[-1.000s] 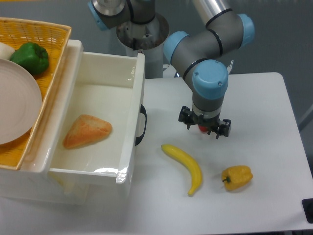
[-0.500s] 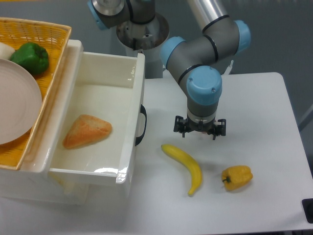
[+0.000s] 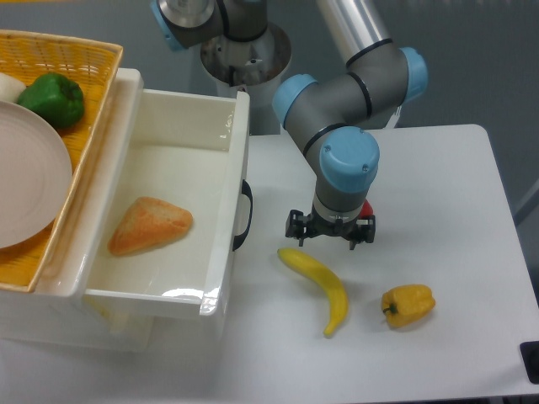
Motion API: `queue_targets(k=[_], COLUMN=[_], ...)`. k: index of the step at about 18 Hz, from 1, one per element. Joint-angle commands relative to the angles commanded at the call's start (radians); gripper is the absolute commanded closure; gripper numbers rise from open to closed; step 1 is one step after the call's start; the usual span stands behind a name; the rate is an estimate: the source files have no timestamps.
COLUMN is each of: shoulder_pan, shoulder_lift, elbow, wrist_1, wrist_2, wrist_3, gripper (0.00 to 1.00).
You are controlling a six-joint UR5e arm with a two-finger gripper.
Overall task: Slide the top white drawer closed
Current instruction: 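Lower the gripper beside the drawer front and contact its handle side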
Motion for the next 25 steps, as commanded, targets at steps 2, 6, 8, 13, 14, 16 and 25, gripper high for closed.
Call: queue_targets(k=[2, 6, 8, 13, 14, 16, 25], shoulder_pan=[-0.011, -0.025, -0.023, -0.026, -0.028, -0.037, -0.051], shoulder_lift=[0.003, 0.006, 0.015, 0.026, 0.026, 0.026, 0.028], elbow=[-0.005, -0.003, -0.002, -0.002, -0.002, -0.002, 0.0], wrist_1=[-0.009, -0.026, -0.038, -0.044, -0.044, -0.046, -0.046], wrist_2=[0.0, -0.003, -0.026, -0.04, -0.041, -0.041, -0.055], wrist_3=[0.0, 0.0, 0.0, 0.0, 0.0, -0.003, -0.003], gripper=[0.0, 0.0, 0.0, 0.0, 0.0, 0.0, 0.0])
